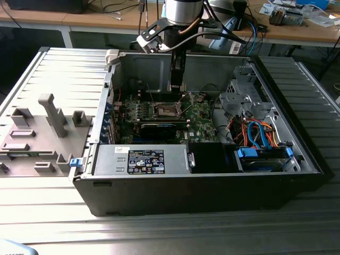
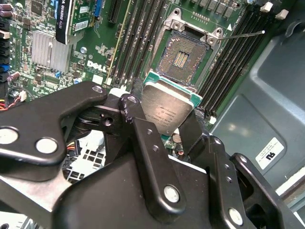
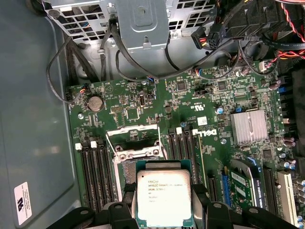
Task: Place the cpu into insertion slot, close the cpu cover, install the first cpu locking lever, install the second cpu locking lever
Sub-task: 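Place the cpu into insertion slot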
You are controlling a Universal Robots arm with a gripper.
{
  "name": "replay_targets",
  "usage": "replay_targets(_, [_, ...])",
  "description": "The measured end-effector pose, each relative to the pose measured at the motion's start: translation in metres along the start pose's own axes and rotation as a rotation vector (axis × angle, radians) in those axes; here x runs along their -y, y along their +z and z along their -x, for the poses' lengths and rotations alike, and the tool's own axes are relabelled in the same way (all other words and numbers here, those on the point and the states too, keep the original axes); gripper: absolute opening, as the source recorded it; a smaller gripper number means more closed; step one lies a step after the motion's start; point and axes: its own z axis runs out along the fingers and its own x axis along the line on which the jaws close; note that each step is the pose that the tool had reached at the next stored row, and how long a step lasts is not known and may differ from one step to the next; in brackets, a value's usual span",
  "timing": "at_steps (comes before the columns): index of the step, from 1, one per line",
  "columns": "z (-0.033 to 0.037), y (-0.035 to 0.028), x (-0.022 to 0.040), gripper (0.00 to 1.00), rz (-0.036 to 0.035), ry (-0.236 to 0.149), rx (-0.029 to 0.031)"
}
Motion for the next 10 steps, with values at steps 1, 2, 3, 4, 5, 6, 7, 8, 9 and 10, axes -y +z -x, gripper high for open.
replay_targets(1, [0.0,0.0,0.0,0.55,0.0,0.0,0.0])
replay_targets(2, [0.0,0.0,0.0,0.55,0.0,0.0,0.0])
replay_targets(3, [0.0,0.0001,0.0,0.55,0.0,0.0,0.0])
replay_targets(4, [0.0,0.0001,0.0,0.55,0.0001,0.0,-0.0001])
replay_targets(5, [0.0,0.0001,0.0,0.55,0.0,0.0,0.0])
replay_targets(6, [0.0,0.0001,0.0,0.55,0.0001,0.0,-0.0001])
replay_targets(7, [0.0,0.0002,0.0,0.55,0.0001,0.0,-0.0001])
replay_targets(8, [0.0,0.0002,0.0,0.55,0.0,0.0,-0.0002])
replay_targets(9, [0.0,0.0002,0.0001,0.55,0.0001,0.0,-0.0004])
replay_targets(10, [0.0,0.0002,0.0002,0.55,0.0001,-0.001,-0.0005])
